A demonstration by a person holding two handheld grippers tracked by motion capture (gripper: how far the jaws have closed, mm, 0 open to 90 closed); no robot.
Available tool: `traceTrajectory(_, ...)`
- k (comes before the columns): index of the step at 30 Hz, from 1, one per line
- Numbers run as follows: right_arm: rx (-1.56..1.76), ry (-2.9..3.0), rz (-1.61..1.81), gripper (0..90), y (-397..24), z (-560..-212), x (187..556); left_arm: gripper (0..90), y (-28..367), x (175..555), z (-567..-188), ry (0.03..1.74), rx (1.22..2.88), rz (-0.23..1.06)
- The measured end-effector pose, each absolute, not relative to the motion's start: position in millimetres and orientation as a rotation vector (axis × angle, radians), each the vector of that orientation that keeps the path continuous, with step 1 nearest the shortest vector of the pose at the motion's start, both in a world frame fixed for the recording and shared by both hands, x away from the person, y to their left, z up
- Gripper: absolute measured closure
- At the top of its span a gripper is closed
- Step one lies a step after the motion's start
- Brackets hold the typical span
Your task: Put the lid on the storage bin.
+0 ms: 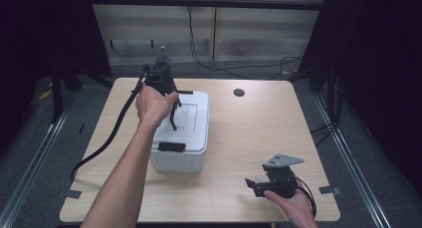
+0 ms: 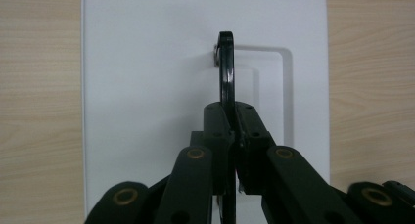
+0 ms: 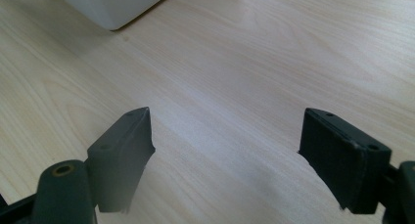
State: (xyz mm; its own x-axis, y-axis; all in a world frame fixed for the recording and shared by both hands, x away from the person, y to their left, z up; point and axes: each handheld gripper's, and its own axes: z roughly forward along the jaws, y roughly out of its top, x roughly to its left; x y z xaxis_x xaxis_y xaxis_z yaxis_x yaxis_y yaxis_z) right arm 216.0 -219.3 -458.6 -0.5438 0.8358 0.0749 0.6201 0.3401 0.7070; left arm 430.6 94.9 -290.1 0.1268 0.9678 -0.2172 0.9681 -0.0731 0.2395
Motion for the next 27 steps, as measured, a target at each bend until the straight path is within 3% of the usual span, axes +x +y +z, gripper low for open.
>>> traceTrajectory(20,1.297,2.308,1.015,19.1,-219.5,-458.5,215.6,84.1,95.2,433.6,-294.2,1.853,2.121,-0.020)
traceTrajectory(27,1.305,2.307,1.014,19.1,-219.6,-458.3,215.3,71.0,102.2,435.9,-289.4,1.816,2.152,0.002)
